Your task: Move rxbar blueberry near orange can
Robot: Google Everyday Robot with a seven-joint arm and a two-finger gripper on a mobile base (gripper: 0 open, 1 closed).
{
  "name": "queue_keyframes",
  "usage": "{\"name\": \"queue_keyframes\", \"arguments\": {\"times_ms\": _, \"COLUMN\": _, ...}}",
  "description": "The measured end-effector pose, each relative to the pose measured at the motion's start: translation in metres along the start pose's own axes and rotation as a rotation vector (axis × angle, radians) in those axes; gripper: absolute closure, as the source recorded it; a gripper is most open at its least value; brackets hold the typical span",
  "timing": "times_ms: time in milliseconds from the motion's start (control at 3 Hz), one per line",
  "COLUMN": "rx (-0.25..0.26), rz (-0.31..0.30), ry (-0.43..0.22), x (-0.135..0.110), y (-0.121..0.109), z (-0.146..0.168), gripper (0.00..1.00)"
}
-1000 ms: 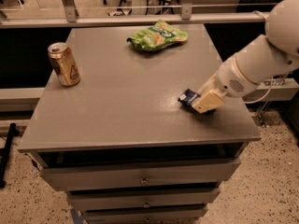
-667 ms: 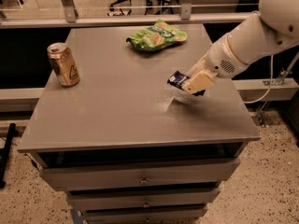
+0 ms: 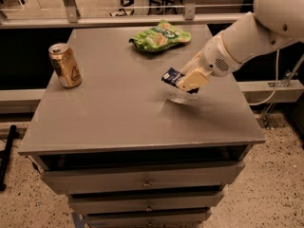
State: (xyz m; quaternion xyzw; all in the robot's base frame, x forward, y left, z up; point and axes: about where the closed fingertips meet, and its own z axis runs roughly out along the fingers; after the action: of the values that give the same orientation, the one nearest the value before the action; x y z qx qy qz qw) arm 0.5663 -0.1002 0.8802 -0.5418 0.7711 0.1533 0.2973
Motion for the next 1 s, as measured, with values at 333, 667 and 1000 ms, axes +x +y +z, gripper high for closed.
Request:
{"name": "queue_keyframes", "arguments": {"times_ms": 333, "rx": -0.007, "rz": -0.062, "ry": -0.039, "x": -0.037, "y": -0.013, "z": 0.033, "gripper": 1.00}}
{"name": "queue_keyframes", "arguments": {"times_ms": 667, "rx": -0.030, "rz": -0.132, "ry": -0.066, "x": -0.083, "y": -0.023, "z": 0.079, "gripper": 1.00}}
{"name": "queue_keyframes", "arguments": {"times_ms": 1000, "rx": -0.045, "rz": -0.195, "ry": -0.086, "x": -0.124, "y": -0.030, "z": 0.115, "gripper": 1.00}}
